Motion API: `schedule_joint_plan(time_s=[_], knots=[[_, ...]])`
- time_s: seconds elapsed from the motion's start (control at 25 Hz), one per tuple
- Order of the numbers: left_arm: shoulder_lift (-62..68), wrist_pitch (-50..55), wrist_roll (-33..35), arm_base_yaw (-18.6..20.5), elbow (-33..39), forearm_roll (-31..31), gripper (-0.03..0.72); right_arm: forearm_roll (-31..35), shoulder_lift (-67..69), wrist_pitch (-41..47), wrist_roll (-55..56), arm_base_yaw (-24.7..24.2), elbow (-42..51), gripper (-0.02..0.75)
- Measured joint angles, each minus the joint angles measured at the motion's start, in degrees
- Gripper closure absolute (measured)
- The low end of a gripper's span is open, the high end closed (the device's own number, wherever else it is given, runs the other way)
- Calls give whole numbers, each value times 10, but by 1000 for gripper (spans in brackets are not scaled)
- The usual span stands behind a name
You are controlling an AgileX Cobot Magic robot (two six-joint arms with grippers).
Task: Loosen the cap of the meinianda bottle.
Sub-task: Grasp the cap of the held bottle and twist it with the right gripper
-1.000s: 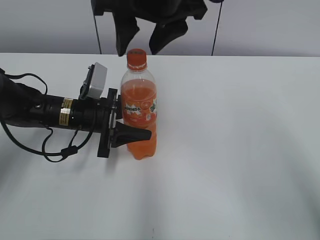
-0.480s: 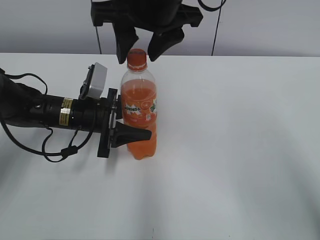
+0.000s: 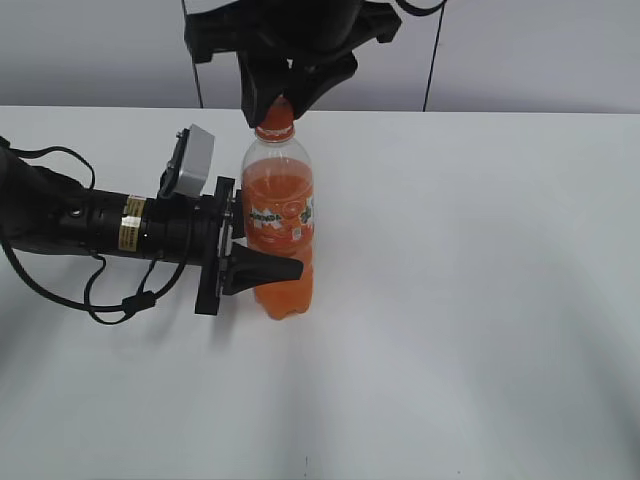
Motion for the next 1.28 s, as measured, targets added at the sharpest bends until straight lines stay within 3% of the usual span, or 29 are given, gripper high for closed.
schedule_joint_plan(time_s=[0.12, 0.36, 0.48, 0.64, 1.28], knots=[[0, -1, 1, 0, 0, 1, 297, 6, 0, 0, -143, 0, 0, 467], [0, -1, 2, 0, 0, 1, 297, 10, 0, 2, -543, 0, 0, 467], [0, -1, 2, 0, 0, 1, 297, 11, 0, 5, -669, 0, 0, 467], [0, -1, 2, 0, 0, 1, 297, 11, 0, 5, -720, 0, -1, 467], [0, -1, 2, 0, 0, 1, 297, 10, 0, 8, -751, 0, -4, 467]])
